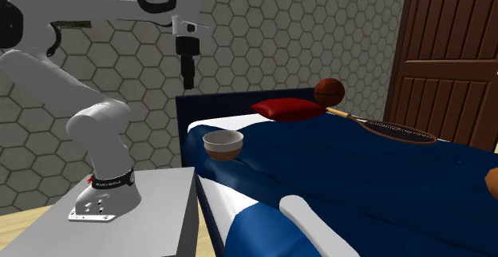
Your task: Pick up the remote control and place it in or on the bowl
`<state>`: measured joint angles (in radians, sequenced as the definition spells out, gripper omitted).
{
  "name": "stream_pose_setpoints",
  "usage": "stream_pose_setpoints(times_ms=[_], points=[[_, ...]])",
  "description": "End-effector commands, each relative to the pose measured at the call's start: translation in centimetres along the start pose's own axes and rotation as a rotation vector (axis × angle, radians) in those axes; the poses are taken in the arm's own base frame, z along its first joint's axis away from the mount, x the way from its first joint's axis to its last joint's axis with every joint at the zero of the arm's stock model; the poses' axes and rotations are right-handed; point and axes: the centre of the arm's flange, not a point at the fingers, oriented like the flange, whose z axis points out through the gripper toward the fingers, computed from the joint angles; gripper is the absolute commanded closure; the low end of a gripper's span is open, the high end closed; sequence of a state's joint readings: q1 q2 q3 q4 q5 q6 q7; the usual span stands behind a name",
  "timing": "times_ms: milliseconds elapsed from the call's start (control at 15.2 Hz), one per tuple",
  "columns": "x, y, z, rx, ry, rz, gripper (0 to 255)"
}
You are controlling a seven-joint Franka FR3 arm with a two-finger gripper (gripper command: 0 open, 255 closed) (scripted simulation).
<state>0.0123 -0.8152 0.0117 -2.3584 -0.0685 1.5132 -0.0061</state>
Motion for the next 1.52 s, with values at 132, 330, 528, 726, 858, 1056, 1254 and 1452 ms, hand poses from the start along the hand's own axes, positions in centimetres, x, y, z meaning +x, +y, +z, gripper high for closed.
stream_pose_setpoints(times_ms=[132, 330, 528, 726, 858, 1056, 1254, 1452], points=[[2.3, 0.8, 1.1, 0.005, -0.001, 0.06, 0], [5.7, 2.3, 2.7, 0.013, -0.002, 0.149, 0], [8.9, 4.1, 4.3, 0.02, -0.003, 0.238, 0], [11.9, 6.1, 5.9, 0.028, -0.005, 0.328, 0], [13.8, 7.6, 7.0, 0.033, -0.006, 0.387, 0], [16.5, 10.1, 8.7, 0.04, -0.007, 0.477, 0], [19.0, 12.7, 10.4, 0.048, -0.008, 0.566, 0], [21.2, 15.6, 12.1, 0.056, -0.009, 0.655, 0]])
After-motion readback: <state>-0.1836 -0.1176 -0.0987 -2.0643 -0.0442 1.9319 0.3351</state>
